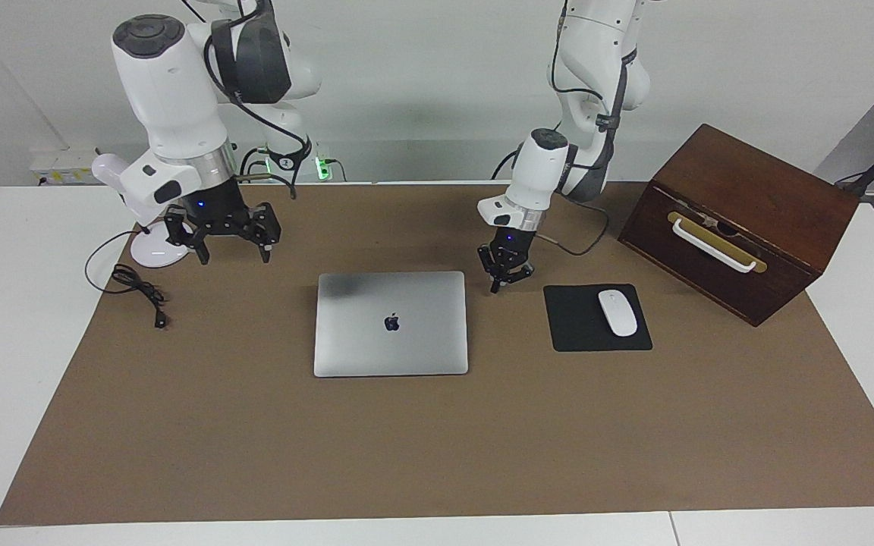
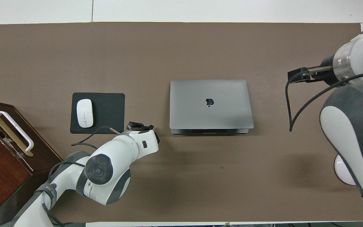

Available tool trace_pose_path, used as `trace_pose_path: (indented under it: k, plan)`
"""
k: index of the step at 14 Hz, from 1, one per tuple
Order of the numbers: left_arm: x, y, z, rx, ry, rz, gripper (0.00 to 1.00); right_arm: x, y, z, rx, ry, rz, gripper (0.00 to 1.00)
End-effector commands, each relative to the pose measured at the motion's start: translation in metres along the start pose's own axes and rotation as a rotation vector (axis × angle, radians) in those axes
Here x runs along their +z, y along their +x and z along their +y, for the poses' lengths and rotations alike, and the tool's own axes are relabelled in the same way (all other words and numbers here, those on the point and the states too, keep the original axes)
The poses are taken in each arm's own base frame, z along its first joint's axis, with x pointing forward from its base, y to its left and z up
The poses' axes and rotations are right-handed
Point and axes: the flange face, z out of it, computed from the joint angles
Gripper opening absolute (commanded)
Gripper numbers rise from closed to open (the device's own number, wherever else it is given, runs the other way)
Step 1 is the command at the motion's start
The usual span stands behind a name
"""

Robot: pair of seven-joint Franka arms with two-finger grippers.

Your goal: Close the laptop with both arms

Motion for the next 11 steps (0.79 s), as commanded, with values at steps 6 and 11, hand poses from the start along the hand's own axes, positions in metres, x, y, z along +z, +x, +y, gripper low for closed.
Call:
trace_pose_path:
  k: [6,11]
  plan:
    - [-0.042,0.01,-0.009,-0.024,-0.016,-0.061,0.0,-0.023,-0.016,0.025,-0.026,-0.021,-0.001,1.0]
    - [-0.057,0.028,-0.01,-0.058,-0.026,-0.101,0.0,-0.03,-0.022,0.037,-0.026,-0.023,0.006,1.0]
